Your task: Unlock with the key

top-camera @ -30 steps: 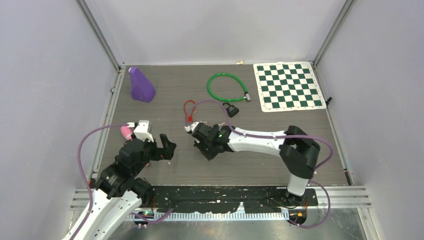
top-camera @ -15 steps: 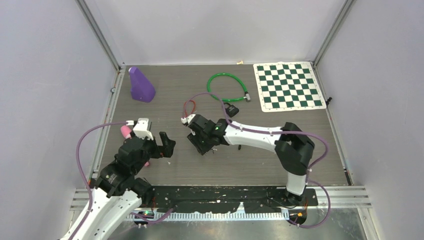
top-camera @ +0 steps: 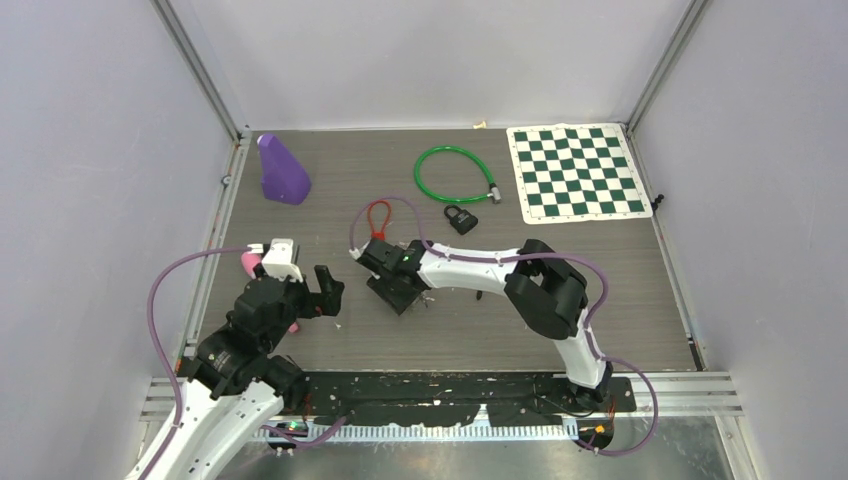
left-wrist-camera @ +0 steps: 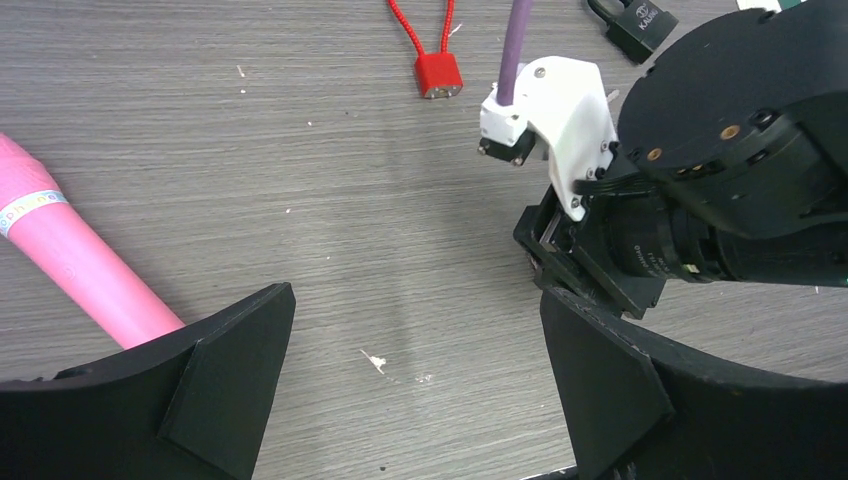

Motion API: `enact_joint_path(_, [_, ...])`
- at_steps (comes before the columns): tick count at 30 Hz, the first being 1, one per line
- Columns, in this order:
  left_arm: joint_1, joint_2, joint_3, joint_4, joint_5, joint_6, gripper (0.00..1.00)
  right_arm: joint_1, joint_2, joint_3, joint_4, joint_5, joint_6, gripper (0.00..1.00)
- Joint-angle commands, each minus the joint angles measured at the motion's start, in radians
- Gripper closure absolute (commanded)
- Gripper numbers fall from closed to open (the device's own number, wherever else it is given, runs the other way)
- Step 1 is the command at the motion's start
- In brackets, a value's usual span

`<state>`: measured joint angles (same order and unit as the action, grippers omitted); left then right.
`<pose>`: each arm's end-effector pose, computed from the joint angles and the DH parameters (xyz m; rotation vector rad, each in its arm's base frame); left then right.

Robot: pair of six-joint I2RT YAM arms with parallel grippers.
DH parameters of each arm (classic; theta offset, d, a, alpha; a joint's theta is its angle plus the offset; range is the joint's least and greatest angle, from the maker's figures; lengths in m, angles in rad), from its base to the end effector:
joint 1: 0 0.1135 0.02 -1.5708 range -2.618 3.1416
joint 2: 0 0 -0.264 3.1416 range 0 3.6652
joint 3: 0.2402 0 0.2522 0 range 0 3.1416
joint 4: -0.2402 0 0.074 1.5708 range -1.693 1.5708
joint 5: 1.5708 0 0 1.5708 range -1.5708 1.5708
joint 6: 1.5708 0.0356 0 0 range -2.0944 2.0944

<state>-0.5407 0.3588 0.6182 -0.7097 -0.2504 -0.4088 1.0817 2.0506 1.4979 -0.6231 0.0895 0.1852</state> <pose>0.0833 -0.0397 0.2798 -0.0260 2.0236 -0.3527 0.2020 0.3728 0.1691 -1.1747 2.5000 0.2275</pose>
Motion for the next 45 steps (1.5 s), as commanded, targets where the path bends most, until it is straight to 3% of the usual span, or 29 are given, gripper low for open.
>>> enact_joint_path(1, [0.004,-0.003,-0.003,0.026,-0.003,0.019,0.03,0.020,0.026,0.064,-0.063,0.032,-0.017,0.57])
enact_joint_path(5, [0.004,0.007,-0.007,0.038,0.007,0.018,0.03,0.027,0.037,0.074,-0.094,0.044,-0.018,0.58])
enact_joint_path(11, [0.004,0.021,-0.014,0.061,0.061,0.030,0.03,0.027,-0.014,0.030,-0.077,0.028,-0.007,0.81])
enact_joint_path(15, [0.004,0.026,-0.020,0.085,0.109,0.034,0.03,0.019,-0.125,-0.049,0.004,-0.046,0.019,0.90])
enact_joint_path(24, [0.004,0.066,-0.028,0.135,0.209,-0.003,0.03,-0.038,-0.369,-0.261,0.168,-0.212,0.086,0.95])
enact_joint_path(26, [0.004,0.077,-0.033,0.151,0.231,-0.014,0.03,-0.041,-0.398,-0.287,0.187,-0.198,0.084,0.94])
enact_joint_path(28, [0.004,0.087,-0.041,0.162,0.231,-0.028,0.03,-0.040,-0.404,-0.297,0.190,-0.165,0.074,0.82])
enact_joint_path(36, [0.004,0.216,-0.027,0.140,0.196,-0.111,0.03,-0.044,-0.341,-0.305,0.242,-0.100,0.068,0.54])
enact_joint_path(45, [0.004,0.197,-0.013,0.076,0.134,-0.100,0.02,-0.016,-0.147,-0.165,0.231,0.027,-0.002,0.53])
